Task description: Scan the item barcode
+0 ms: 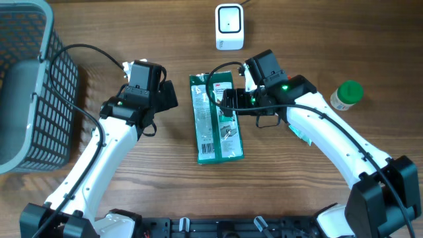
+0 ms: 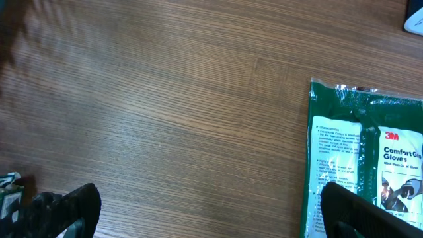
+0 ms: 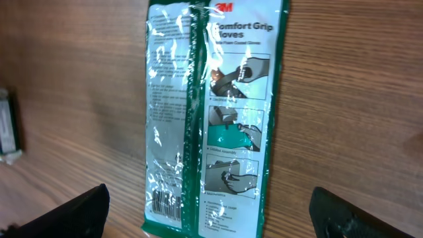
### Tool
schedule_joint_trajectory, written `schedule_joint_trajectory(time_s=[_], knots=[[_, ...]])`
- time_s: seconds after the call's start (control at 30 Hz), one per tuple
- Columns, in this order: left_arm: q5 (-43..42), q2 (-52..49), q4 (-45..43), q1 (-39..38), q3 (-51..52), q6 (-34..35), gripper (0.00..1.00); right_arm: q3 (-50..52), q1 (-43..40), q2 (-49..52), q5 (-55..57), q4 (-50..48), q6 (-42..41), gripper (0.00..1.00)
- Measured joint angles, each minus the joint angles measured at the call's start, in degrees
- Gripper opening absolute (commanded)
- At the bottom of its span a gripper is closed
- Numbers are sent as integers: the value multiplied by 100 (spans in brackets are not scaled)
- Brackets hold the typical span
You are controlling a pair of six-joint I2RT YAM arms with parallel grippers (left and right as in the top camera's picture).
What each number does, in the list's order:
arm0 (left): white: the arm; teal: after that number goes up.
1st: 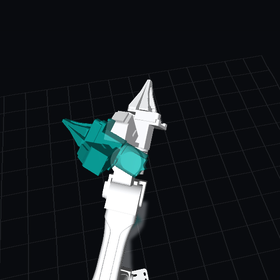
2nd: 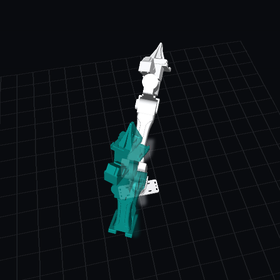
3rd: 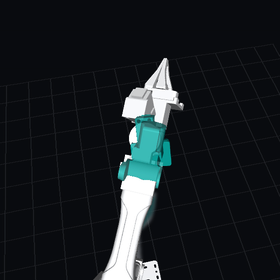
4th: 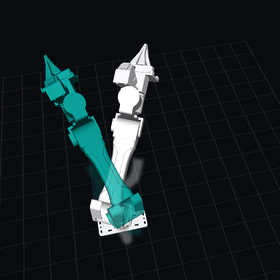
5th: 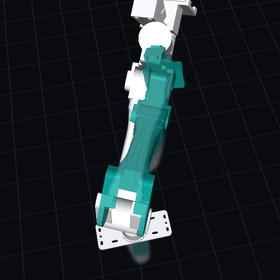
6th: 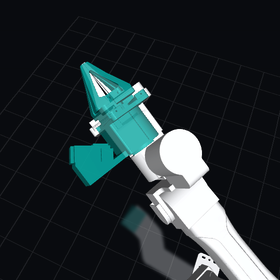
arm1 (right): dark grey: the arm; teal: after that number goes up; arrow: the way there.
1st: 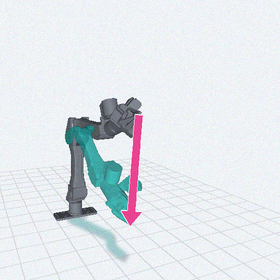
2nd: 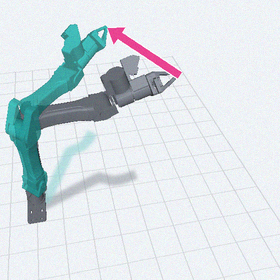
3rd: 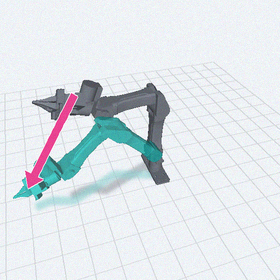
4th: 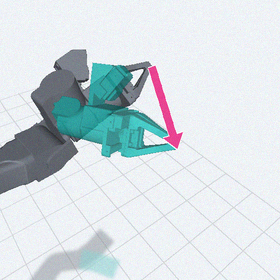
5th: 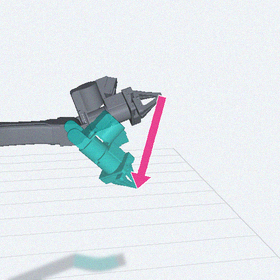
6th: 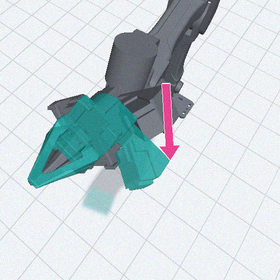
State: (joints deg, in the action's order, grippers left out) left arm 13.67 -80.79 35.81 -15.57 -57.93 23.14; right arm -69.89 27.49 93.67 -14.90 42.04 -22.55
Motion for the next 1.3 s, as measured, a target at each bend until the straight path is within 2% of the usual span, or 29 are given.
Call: schedule_joint_trajectory(time_s=[0.23, 0.43, 0.8, 0.87, 1.1, 1.3], knots=[[0, 0, 0, 0, 0, 0, 100, 0, 7, 210, -483, -264, 660, 84], [0, 0, -2, 0, 0, 0, 100, 2, 20, 872, -415, -726, 1091, 89], [0, 0, -2, 0, 0, 0, 100, -92, 109, 1921, 247, -1123, 1357, 90], [0, 0, 0, 0, 0, 0, 100, -153, 153, 1930, 463, -909, 1244, 89], [0, 0, 0, 0, 0, 0, 100, -216, 120, 1921, 1296, 728, 695, 84], [0, 0, 0, 0, 0, 0, 100, -179, 81, 1882, 1233, 992, 564, 85]])
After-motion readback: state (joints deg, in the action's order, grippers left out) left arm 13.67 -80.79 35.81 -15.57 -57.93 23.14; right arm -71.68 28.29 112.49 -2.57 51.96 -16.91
